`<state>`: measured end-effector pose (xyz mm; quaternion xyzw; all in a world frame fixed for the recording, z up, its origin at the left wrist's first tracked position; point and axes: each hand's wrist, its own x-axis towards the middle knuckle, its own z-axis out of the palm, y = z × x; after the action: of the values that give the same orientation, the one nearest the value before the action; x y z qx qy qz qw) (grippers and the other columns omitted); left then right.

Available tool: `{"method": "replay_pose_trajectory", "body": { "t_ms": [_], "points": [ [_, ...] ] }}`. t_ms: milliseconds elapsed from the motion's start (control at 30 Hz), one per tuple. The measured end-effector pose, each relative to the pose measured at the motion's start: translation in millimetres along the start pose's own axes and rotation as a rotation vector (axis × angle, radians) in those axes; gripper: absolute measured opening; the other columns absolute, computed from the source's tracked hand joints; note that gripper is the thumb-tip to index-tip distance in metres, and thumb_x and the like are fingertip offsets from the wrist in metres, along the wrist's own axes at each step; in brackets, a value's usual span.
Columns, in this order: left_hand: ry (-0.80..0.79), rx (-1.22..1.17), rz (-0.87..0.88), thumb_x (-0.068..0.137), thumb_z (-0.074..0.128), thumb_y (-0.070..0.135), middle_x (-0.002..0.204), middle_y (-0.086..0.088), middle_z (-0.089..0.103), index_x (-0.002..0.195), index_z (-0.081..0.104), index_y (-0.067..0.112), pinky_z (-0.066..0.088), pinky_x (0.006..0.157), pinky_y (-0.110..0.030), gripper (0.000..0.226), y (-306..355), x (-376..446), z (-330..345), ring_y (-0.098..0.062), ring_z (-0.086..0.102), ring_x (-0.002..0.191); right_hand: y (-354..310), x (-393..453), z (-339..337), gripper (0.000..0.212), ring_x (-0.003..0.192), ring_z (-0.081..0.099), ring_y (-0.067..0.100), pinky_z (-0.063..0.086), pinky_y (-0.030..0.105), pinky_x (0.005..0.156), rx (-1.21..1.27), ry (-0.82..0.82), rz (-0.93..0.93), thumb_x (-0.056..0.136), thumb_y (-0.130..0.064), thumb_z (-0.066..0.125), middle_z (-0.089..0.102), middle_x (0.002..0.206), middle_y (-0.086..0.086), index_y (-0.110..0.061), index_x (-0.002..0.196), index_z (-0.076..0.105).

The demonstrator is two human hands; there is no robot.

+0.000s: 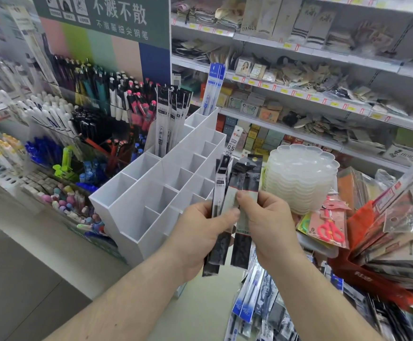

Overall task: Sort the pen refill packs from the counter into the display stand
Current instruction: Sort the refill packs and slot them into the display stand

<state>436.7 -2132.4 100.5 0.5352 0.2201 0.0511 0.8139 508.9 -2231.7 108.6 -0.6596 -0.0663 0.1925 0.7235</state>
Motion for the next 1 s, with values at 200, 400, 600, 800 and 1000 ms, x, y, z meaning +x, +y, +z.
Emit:
{"method": "replay_pose_trajectory", "body": {
  "t_ms": [200,400,600,800,1000],
  "points": [
    [0.096,-0.119,-0.065,0.092,0.064,0.006,0.065,-0.01,0.061,0.092,0.064,0.008,0.053,0.049,-0.025,0.002,4,4,-7,-0.015,0.057,0.051,-3,-4,-6,0.024,0.075,0.067,0.024,0.059,0.045,0.074,0.088,0.132,-0.081,0.094,-0.029,0.061,0.073,0.074,0.002,-0.019,0.079,0.076],
    [0.024,-0.203,-0.099,0.082,0.07,0.007,0.082,-0.02,0.066,0.095,0.071,0.001,0.056,0.06,-0.037,0.015,2,3,-1,-0.031,0.063,0.067,3,-20,17,0.034,0.069,0.059,0.023,0.053,0.044,0.067,-0.009,0.049,-0.252,0.086,-0.041,0.059,0.066,0.073,0.016,-0.011,0.078,0.073],
    [-0.052,-0.186,-0.082,0.08,0.072,0.018,0.088,-0.02,0.069,0.106,0.071,-0.001,0.055,0.064,-0.038,0.033,0,2,-2,-0.031,0.065,0.071,16,-12,30,0.038,0.07,0.063,0.042,0.056,0.056,0.072,-0.044,0.167,-0.258,0.083,-0.056,0.067,0.064,0.073,0.024,-0.026,0.105,0.06],
    [-0.066,-0.205,-0.038,0.082,0.061,0.032,0.092,-0.018,0.07,0.108,0.067,0.003,0.055,0.074,-0.041,0.039,-4,1,-6,-0.031,0.066,0.081,17,-9,32,0.023,0.056,0.048,0.011,0.044,0.029,0.055,-0.035,0.184,-0.251,0.085,-0.036,0.07,0.048,0.058,-0.004,-0.023,0.096,0.055],
    [-0.183,-0.212,-0.004,0.083,0.06,0.022,0.105,-0.023,0.071,0.115,0.066,-0.003,0.06,0.077,-0.036,0.041,0,-3,-14,-0.03,0.07,0.092,15,-7,37,0.019,0.07,0.055,0.024,0.054,0.047,0.071,0.066,0.154,-0.118,0.089,-0.028,0.073,0.05,0.075,0.011,-0.017,0.101,0.063]
  ]
}}
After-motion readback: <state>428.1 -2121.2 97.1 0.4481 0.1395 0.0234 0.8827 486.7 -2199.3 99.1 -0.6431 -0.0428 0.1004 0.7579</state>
